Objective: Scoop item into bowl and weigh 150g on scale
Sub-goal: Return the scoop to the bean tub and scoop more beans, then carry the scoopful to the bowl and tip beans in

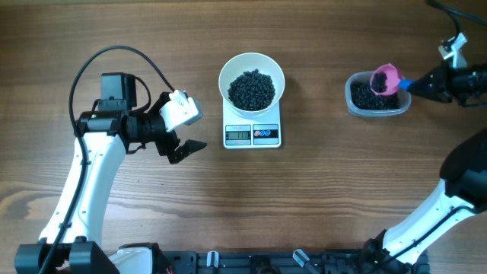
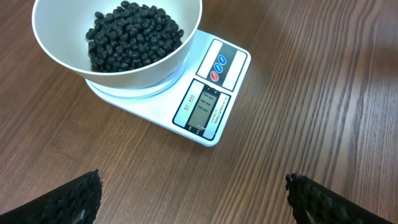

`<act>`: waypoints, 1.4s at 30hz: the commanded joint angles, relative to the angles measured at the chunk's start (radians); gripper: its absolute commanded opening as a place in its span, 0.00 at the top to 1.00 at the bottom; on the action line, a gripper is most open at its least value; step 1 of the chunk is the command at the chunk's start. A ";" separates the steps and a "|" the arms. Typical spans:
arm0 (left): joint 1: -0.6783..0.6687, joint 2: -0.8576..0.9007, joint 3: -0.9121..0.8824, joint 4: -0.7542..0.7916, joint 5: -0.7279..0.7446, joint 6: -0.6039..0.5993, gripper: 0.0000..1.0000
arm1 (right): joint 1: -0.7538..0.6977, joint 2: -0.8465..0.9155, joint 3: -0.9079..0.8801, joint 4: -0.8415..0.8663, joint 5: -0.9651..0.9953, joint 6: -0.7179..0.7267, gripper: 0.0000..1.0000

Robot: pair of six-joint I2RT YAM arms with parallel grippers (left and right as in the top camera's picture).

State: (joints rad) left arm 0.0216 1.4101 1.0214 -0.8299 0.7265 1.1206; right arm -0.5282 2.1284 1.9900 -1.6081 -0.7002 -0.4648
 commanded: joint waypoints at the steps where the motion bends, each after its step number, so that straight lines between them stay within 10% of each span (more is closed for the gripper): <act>1: 0.003 0.004 0.006 0.000 0.005 -0.006 0.00 | 0.035 -0.002 -0.002 -0.001 -0.132 -0.046 0.96; 23: 0.003 0.004 0.006 0.000 0.005 -0.006 0.00 | 0.495 -0.080 0.009 0.040 -0.319 0.122 0.96; 42: 0.003 0.004 0.006 0.000 0.005 -0.006 0.00 | 0.916 -0.080 0.138 0.218 0.460 0.385 0.96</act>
State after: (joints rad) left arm 0.0216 1.4101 1.0214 -0.8299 0.7265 1.1206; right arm 0.3515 2.0754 2.1048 -1.4101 -0.4255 -0.1181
